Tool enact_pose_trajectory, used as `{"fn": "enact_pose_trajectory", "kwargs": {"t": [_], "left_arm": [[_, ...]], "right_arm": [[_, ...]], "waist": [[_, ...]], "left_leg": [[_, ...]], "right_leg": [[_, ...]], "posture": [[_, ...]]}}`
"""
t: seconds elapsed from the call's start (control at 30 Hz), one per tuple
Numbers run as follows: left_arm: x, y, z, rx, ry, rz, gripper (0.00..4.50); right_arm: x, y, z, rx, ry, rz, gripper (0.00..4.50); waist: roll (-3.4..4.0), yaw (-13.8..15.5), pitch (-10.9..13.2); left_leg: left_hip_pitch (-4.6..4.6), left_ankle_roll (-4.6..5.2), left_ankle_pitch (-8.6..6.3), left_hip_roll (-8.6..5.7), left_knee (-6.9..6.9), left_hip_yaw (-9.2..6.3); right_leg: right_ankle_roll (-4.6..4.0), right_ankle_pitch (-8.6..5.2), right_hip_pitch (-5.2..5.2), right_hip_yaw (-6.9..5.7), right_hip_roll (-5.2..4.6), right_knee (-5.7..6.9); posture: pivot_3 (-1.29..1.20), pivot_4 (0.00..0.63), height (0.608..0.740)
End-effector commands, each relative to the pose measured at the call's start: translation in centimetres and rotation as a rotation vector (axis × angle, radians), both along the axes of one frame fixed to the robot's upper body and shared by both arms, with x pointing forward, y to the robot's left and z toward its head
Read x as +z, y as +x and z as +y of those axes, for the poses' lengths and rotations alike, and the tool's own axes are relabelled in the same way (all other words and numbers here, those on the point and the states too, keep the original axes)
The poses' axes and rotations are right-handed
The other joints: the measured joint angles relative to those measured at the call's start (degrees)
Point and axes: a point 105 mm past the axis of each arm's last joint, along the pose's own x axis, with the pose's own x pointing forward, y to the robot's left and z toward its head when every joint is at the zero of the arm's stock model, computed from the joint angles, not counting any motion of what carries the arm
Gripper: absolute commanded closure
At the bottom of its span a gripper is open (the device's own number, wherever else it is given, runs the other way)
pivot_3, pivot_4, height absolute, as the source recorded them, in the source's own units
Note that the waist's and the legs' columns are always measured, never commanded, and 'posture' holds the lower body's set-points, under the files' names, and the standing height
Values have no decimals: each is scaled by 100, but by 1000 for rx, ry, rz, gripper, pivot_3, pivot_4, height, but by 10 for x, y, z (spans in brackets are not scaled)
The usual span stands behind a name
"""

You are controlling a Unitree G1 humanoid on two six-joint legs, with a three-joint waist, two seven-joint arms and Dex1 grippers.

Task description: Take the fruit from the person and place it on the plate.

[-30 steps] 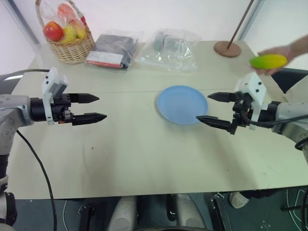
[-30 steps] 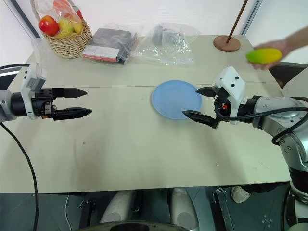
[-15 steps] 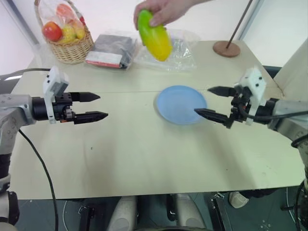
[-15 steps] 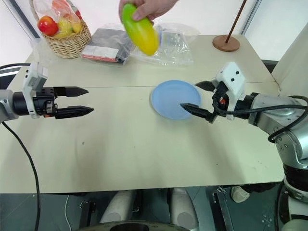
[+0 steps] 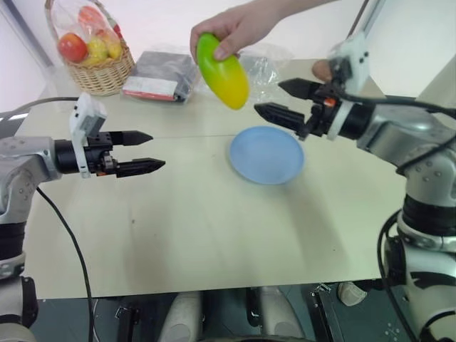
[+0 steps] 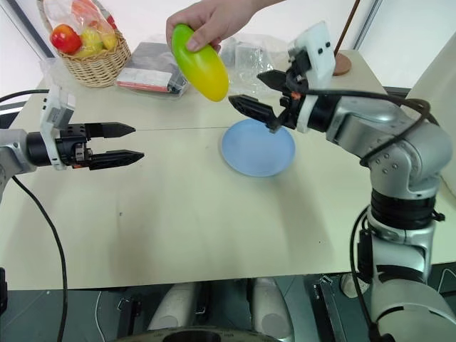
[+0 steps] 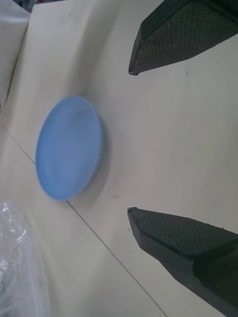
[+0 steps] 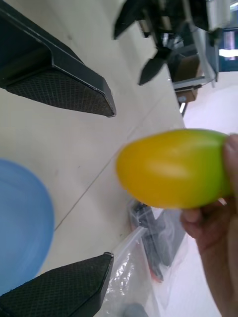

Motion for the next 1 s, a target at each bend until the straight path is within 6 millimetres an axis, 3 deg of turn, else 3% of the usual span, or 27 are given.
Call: {"fn": "enact_pose_trajectory", "kwargs": {"t": [0.03,0.37,0.83,1.0], "left_arm": [[10,-2,-3,-11,2,-50,22],[9,-6,-2,10,0,-60,22],[9,-8,1,37,2,-71,22],[9,-9,1,40,1,-75,0]], "right_arm": [[17,1,9,20,34,-25,0],[14,13,43,91,17,-2,0],[18,30,57,93,31,-18,0],[20,32,59,98,40,-29,1500]], "waist": [[0,4,0],[0,-7,0],[2,-18,1],[2,-22,1]], "left_leg": [[-2,0,0,-1,0,0],[-4,0,0,-2,-2,2],[-6,0,0,-2,-6,4],[-6,0,0,-2,-7,4]], "right_leg": [[0,0,-2,0,-1,0],[1,1,-7,0,-2,1],[0,1,-16,0,-2,4],[0,1,-17,0,-1,4]], "posture": [[0,150,740],[0,150,740],[0,150,740],[0,150,740]]}}
